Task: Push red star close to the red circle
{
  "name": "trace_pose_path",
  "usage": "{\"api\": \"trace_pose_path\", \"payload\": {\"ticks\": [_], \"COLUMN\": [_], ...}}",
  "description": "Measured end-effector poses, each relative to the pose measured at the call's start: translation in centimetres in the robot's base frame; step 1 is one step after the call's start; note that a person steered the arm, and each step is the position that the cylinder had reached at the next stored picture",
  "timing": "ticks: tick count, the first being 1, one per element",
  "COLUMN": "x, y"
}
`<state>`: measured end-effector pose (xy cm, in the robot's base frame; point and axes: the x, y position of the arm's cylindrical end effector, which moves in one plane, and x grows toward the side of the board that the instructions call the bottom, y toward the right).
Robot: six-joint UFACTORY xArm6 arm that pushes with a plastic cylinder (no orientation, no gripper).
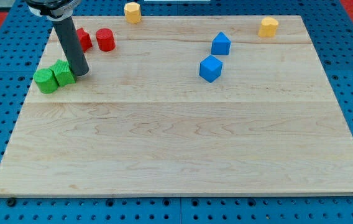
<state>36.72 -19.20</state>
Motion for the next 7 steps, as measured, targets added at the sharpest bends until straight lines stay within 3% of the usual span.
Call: {"api": "trace_pose_path", "payload": {"ticks": [7], "x": [-0.24], "y": [1.88]}}
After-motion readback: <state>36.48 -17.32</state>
